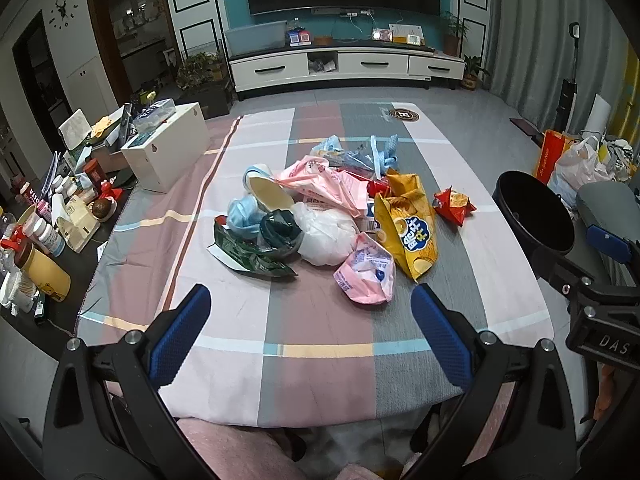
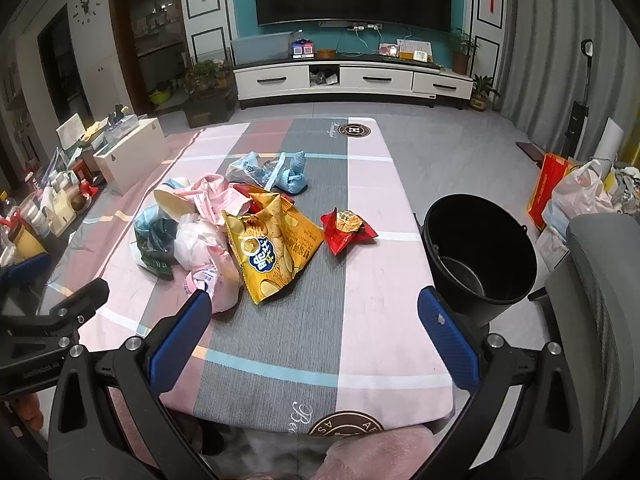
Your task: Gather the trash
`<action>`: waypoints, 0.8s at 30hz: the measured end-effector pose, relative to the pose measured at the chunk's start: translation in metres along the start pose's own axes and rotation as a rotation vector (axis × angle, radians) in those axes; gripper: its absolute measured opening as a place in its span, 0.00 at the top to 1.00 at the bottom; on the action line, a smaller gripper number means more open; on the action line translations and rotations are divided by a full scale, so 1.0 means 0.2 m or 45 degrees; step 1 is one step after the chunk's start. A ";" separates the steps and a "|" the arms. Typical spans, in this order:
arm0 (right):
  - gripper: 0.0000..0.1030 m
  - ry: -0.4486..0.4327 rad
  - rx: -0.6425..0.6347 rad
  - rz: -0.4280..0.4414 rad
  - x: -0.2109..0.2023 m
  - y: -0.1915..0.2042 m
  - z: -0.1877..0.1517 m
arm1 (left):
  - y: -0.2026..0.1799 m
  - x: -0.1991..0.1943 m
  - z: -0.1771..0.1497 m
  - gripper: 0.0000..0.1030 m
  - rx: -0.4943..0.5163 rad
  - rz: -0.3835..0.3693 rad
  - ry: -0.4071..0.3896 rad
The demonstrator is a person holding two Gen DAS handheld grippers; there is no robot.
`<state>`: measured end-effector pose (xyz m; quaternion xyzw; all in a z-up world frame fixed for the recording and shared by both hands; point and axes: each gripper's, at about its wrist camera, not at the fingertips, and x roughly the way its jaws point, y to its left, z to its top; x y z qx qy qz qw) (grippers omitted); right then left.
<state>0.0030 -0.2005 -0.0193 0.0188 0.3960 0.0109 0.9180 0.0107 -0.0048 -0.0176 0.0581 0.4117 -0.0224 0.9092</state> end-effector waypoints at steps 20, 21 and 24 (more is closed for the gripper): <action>0.02 0.094 0.098 0.281 0.27 -0.16 -0.10 | 0.20 0.37 -0.13 0.03 -0.261 -0.221 0.218; 0.02 0.093 0.089 0.294 0.29 -0.16 -0.10 | 0.23 0.40 -0.15 0.03 -0.295 -0.253 0.236; 0.03 0.095 0.066 0.323 0.35 -0.14 -0.11 | 0.27 0.47 -0.19 0.03 -0.392 -0.364 0.274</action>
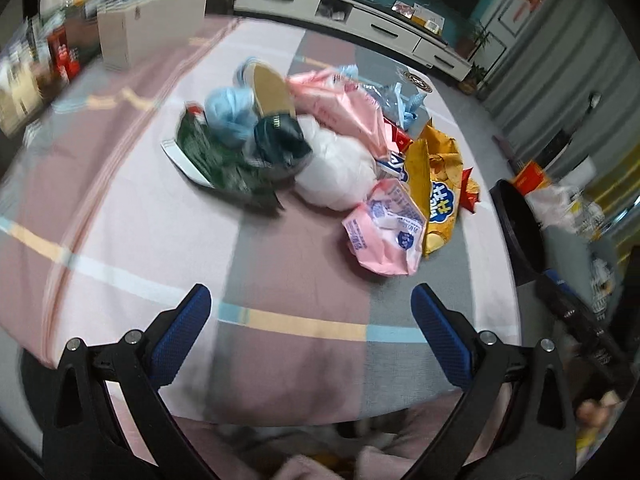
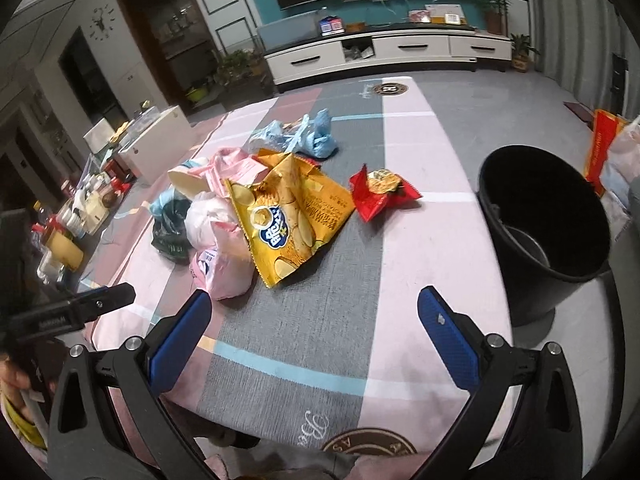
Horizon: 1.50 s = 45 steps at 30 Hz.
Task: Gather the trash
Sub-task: 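Grasp the pink printed bag with the left tool while the right tool grasps the yellow chip bag, then carry both bags to the black bin and open both tools to drop them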
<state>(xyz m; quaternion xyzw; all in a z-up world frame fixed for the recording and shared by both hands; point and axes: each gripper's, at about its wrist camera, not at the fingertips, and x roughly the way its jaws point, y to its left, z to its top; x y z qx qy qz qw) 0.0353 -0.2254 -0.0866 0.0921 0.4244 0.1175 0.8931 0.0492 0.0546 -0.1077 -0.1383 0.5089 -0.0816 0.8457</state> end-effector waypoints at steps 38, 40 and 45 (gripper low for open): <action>0.86 0.054 -0.036 0.246 0.58 0.00 0.23 | -0.14 0.03 0.06 0.53 0.191 -0.221 -0.066; 0.90 0.029 -0.044 0.247 0.54 0.00 0.21 | -0.15 0.01 0.07 0.53 0.185 -0.214 -0.080; 0.94 -0.102 0.003 0.347 0.28 -0.03 0.18 | -0.19 -0.04 0.09 0.53 0.213 -0.225 -0.114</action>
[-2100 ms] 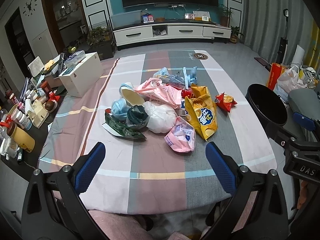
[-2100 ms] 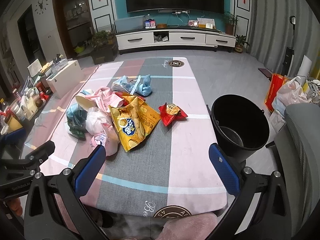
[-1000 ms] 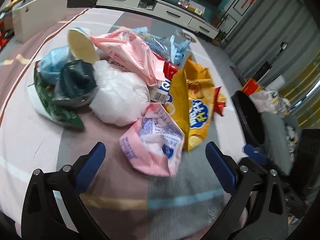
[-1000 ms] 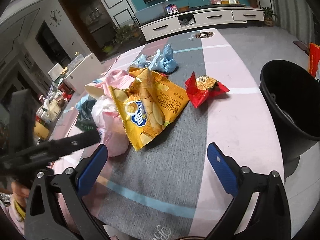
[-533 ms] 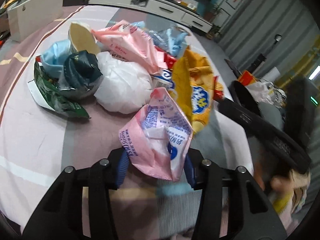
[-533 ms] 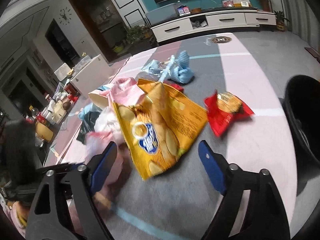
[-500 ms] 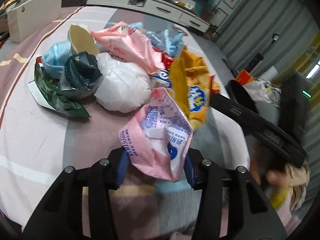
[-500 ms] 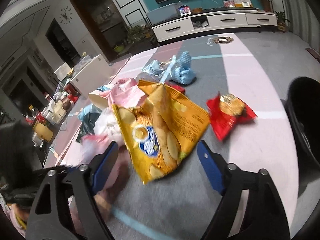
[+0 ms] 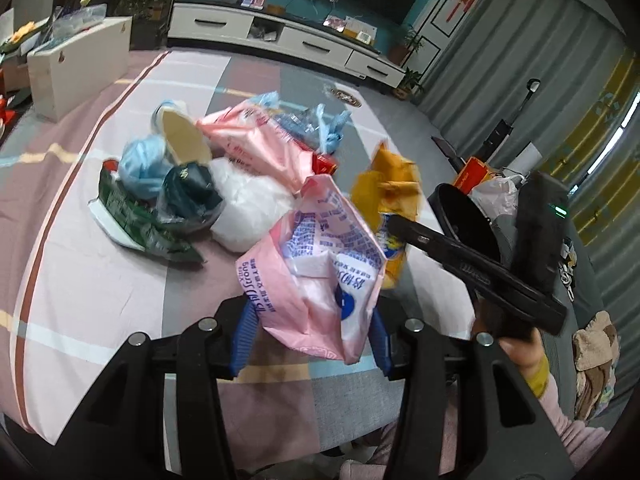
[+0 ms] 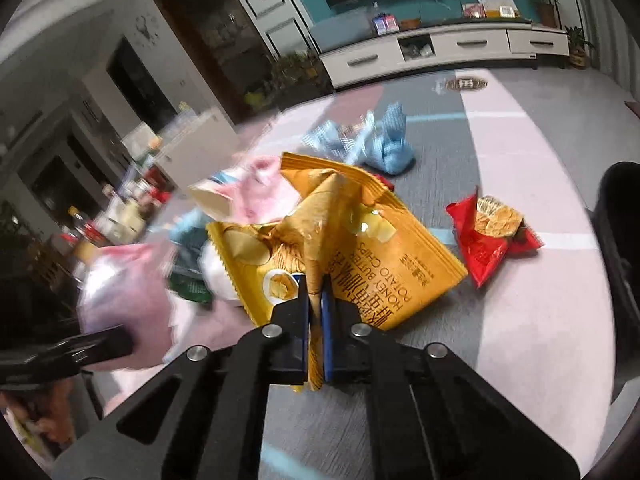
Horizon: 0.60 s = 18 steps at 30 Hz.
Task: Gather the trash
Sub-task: 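Carry both bags to the black bin and open both tools to drop them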
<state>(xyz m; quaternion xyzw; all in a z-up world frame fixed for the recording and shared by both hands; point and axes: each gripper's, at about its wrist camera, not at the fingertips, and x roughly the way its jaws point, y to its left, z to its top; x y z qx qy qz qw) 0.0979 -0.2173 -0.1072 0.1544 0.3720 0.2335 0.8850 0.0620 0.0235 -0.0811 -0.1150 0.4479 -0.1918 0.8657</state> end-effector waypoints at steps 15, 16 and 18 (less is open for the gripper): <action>0.94 -0.403 0.346 -0.364 -0.68 -0.65 -0.03 | -0.77 0.39 0.27 0.52 0.348 -0.196 0.026; 0.94 -0.415 0.350 -0.411 -0.70 -0.69 -0.03 | -0.84 0.44 0.30 0.52 0.364 -0.220 0.034; 0.94 -0.421 0.354 -0.463 -0.72 -0.77 -0.03 | -1.01 0.56 0.34 0.51 0.398 -0.289 0.055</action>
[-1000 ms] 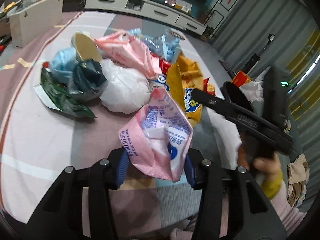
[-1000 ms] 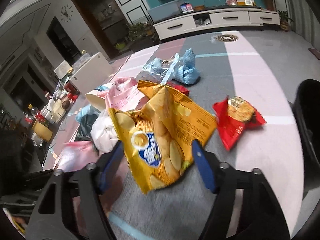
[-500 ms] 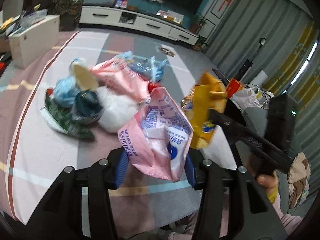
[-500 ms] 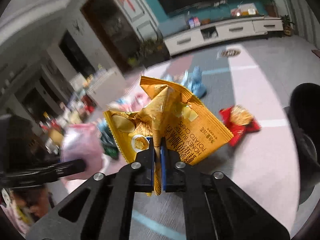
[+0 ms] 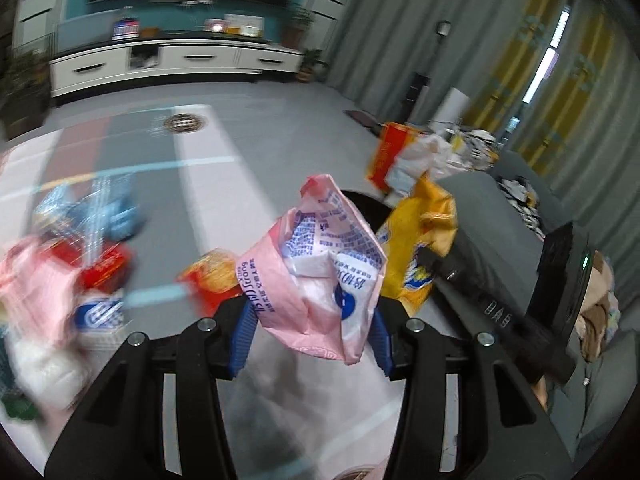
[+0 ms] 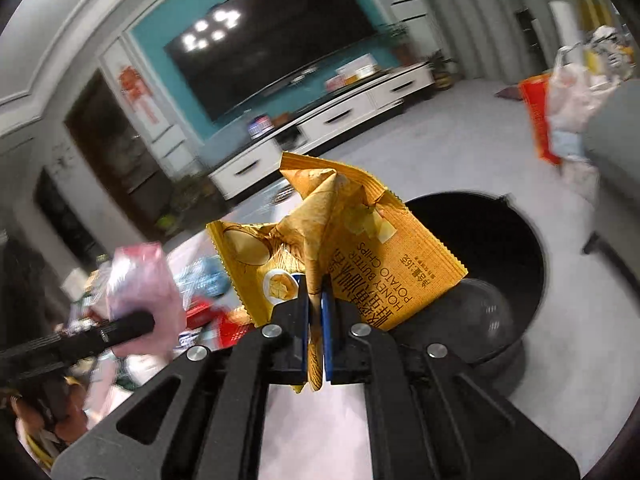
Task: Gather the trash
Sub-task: 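Carry both bags to the black bin and open both tools to drop them, then grasp the green chip bag with the left tool while the right tool grasps the red packet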
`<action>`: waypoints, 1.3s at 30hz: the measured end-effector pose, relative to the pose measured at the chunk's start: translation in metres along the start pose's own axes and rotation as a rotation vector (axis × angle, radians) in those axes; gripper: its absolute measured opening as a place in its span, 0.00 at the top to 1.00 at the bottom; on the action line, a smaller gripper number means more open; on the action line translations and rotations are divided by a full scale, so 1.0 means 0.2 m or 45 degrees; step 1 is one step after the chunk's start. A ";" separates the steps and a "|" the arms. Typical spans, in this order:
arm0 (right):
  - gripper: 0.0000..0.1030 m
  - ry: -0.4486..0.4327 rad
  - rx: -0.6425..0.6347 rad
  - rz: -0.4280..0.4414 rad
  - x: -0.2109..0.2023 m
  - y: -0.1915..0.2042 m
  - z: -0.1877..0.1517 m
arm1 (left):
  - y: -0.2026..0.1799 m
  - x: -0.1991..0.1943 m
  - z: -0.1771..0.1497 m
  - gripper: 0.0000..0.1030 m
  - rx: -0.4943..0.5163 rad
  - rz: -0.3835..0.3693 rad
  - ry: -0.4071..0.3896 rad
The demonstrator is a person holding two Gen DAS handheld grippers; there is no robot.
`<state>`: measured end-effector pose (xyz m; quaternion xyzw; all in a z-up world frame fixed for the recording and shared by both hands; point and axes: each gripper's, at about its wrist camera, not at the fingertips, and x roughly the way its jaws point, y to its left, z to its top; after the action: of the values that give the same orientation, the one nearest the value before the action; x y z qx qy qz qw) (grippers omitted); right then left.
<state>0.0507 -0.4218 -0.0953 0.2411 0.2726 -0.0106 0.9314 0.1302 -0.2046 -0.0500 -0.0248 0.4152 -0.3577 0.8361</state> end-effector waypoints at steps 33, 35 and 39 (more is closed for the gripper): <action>0.49 0.179 -0.078 -0.142 -0.01 0.00 -0.18 | 0.01 0.16 -0.27 0.10 -0.009 0.122 0.140; 0.48 0.203 -0.113 -0.131 -0.02 0.07 -0.21 | 0.10 0.04 -0.35 0.10 -0.051 0.171 0.141; 0.48 0.261 -0.162 -0.058 -0.01 0.22 -0.25 | 0.27 -0.20 -0.50 0.10 -0.160 0.273 0.122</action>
<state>0.0310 -0.3613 -0.1121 0.1750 0.3719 0.0101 0.9116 0.0752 -0.1141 -0.1069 -0.0155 0.4765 -0.2402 0.8456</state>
